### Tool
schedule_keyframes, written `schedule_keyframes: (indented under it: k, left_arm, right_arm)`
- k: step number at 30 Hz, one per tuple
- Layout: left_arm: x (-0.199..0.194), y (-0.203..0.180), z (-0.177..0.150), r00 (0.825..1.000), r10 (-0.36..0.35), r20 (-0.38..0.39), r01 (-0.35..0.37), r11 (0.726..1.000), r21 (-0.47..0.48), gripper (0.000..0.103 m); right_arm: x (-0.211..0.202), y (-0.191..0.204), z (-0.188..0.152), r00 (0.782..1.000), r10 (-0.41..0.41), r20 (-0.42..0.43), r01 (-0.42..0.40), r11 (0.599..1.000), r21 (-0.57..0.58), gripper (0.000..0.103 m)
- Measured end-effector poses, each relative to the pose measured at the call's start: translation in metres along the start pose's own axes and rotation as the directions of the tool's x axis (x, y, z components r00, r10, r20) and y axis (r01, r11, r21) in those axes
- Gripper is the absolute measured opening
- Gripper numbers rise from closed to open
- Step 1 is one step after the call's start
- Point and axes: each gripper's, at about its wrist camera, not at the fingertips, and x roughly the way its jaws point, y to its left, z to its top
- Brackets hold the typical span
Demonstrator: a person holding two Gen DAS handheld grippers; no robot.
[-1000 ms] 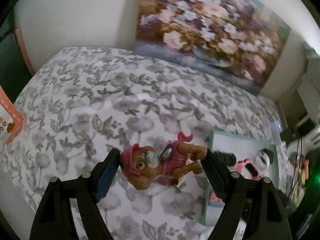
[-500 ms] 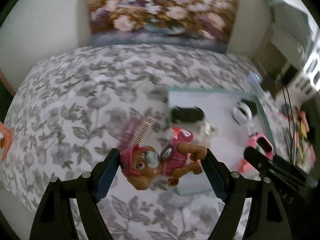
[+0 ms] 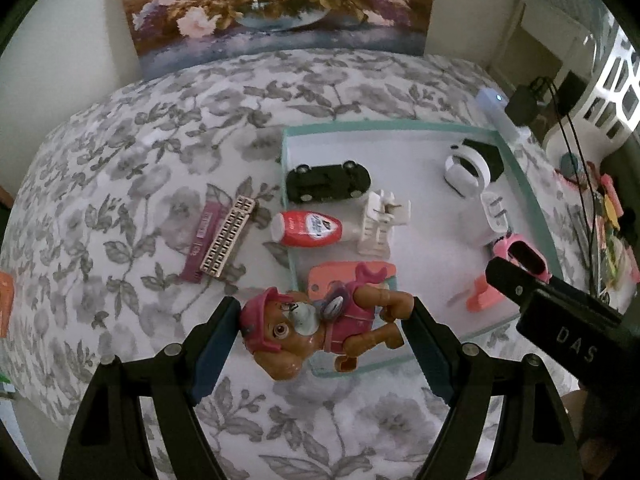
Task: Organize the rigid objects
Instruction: 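Carry the dog figure and pink band into the tray and open both tools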
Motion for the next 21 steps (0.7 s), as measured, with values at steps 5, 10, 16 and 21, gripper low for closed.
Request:
schedule_keyframes:
  k: [5,10,16,21]
  left_arm:
    - [0.011,-0.008,-0.002,1.000,0.019,-0.023,-0.018,0.999,0.027,0.083]
    - [0.020,-0.017,-0.003,0.999,0.031,-0.037,-0.029,0.998,0.059,0.083]
    - [0.029,-0.024,-0.005,0.998,0.032,-0.058,-0.027,0.996,0.082,0.083]
    - [0.034,-0.025,-0.005,0.997,0.013,-0.079,-0.007,0.997,0.081,0.083]
  right_arm:
    - [0.004,-0.005,0.001,1.000,-0.003,-0.007,0.003,1.000,0.011,0.073]
    - [0.004,-0.005,0.002,1.000,-0.006,-0.004,0.006,1.000,0.007,0.073]
    - [0.005,-0.005,0.002,1.000,-0.014,-0.007,0.014,1.000,0.001,0.073]
    - [0.008,-0.004,0.002,0.999,-0.027,-0.016,0.027,1.000,-0.005,0.073]
